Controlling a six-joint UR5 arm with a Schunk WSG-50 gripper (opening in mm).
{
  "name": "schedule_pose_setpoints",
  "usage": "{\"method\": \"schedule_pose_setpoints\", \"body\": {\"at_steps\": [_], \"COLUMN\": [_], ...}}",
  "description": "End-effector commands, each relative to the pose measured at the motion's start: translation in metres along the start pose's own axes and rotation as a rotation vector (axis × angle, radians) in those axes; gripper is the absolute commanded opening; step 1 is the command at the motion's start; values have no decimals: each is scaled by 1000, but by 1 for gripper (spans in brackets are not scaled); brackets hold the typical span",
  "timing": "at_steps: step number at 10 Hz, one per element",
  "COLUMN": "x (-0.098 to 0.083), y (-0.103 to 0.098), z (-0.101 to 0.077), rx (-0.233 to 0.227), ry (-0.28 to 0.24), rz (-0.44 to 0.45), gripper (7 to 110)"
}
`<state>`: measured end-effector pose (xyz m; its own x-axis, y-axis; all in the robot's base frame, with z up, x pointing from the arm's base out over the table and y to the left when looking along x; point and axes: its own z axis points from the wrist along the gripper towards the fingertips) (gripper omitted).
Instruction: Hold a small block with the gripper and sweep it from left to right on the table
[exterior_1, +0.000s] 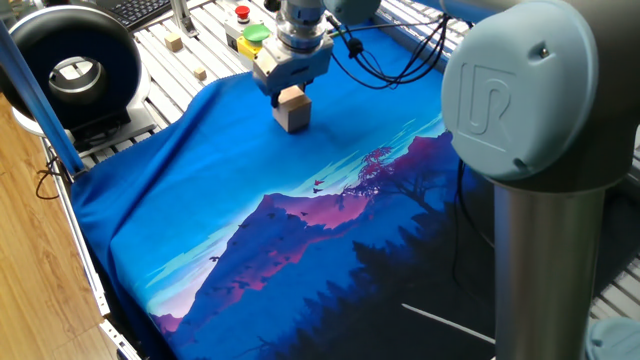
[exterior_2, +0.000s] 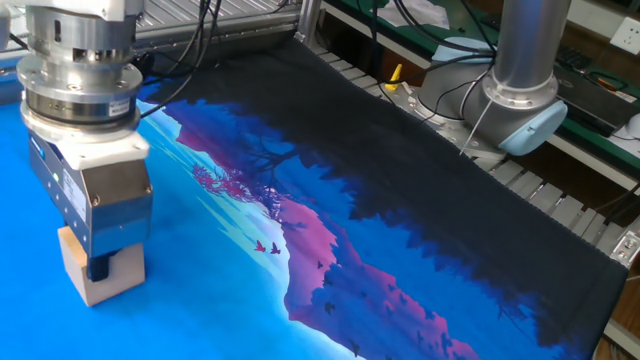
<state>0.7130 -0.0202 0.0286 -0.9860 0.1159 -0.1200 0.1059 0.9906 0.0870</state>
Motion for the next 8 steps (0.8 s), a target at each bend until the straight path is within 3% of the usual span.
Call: {"method": "schedule_pose_setpoints", "body": {"at_steps": [1, 8], "x": [0, 3], "y": [17, 48], "z": [-4, 3], "rx": [-11, -7], "ry": [1, -7], "rz": [31, 62], "gripper": [7, 7]}}
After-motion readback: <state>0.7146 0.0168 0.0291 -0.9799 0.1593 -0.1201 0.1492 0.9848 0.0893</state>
